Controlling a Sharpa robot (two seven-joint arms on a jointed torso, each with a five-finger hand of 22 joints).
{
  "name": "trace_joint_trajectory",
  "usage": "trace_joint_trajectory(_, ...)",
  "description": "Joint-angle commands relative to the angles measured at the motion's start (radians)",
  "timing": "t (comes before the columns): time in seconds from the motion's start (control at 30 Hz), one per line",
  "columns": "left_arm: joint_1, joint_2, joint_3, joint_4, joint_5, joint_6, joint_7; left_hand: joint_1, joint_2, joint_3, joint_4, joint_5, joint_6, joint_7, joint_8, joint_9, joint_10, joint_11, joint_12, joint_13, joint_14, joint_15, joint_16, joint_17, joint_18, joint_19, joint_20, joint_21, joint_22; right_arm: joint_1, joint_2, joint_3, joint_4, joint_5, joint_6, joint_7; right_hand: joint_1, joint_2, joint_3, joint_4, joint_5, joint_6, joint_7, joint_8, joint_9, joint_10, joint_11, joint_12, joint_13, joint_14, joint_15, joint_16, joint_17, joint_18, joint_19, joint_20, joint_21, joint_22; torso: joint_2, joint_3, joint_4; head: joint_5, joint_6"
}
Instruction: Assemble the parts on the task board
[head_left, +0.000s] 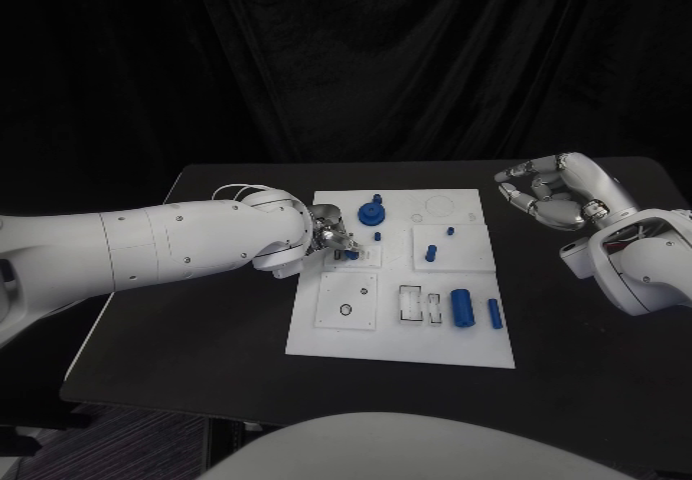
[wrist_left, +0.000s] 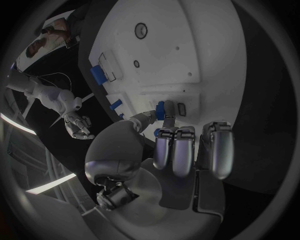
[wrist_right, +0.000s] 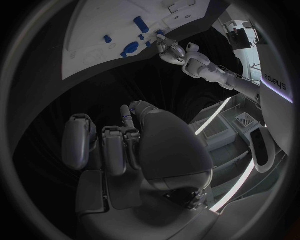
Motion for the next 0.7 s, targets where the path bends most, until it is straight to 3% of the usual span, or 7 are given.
trace_joint_trajectory(0.03,-0.006,0.002,-0.002,-0.001,0.005,0.022,-0.003,0.007,-0.001,-0.006,0.0,-0.006,0.004,-0.002,-0.006,0.0,0.107,0.007,0.004,0.263,0.106,0.006,0.003,0.263,0.012,-0.009,-0.001,-0.007,0.087,-0.003,0.0,0.001,0.001,-0.005,0.005,-0.018,0.01,-0.003,0.005,-0.001,0.003,-0.003,0.002,-0.005,-0.002,0.084,0.001,-0.001,0.245,0.086,-0.002,-0.003,0.213,-0.003,-0.001,0.0,-0.006,0.126,0.0,-0.0002,0.0,0.0,0.0)
trace_joint_trajectory(0.2,-0.007,0.004,-0.002,-0.002,0.005,0.021,0.0,0.007,0.001,-0.015,0.009,-0.03,0.003,-0.001,-0.011,0.0,0.107,0.008,0.004,0.263,0.106,0.007,0.003,0.263,0.013,-0.012,0.0,-0.011,0.083,-0.003,0.0,0.001,0.0,-0.005,0.005,-0.018,0.01,-0.003,0.007,-0.003,0.005,-0.003,0.002,-0.005,-0.002,0.083,0.001,-0.002,0.243,0.086,-0.002,-0.005,0.212,-0.003,-0.002,0.0,-0.007,0.126,0.0,-0.0003,0.0002,0.0,0.0)
trace_joint_trajectory(0.47,-0.009,0.006,-0.002,-0.004,0.005,-0.003,0.017,0.01,0.004,-0.017,0.012,-0.039,0.003,0.0,-0.013,0.001,0.107,0.008,0.004,0.263,0.106,0.007,0.003,0.263,0.014,-0.014,0.0,-0.013,0.081,-0.003,0.0,0.001,0.0,-0.005,0.005,-0.018,0.01,-0.003,0.007,-0.003,0.005,-0.004,0.003,-0.005,-0.002,0.083,0.001,-0.002,0.243,0.085,-0.002,-0.005,0.211,-0.003,-0.002,0.0,-0.007,0.126,0.0,0.0003,0.0003,-0.002,0.0)
trace_joint_trajectory(0.7,-0.01,0.004,-0.002,-0.001,0.005,-0.042,0.038,0.027,0.01,-0.013,0.007,-0.021,0.005,-0.002,-0.015,0.004,0.107,0.007,0.004,0.263,0.106,0.007,0.003,0.263,0.014,-0.014,0.0,-0.014,0.082,-0.003,-0.002,0.001,0.001,-0.005,0.005,-0.018,0.01,-0.003,0.007,-0.003,0.005,-0.004,0.003,-0.005,-0.002,0.083,0.001,-0.002,0.243,0.085,-0.002,-0.005,0.211,-0.003,-0.002,0.0,-0.007,0.126,0.0,0.0004,0.0002,0.0,0.0)
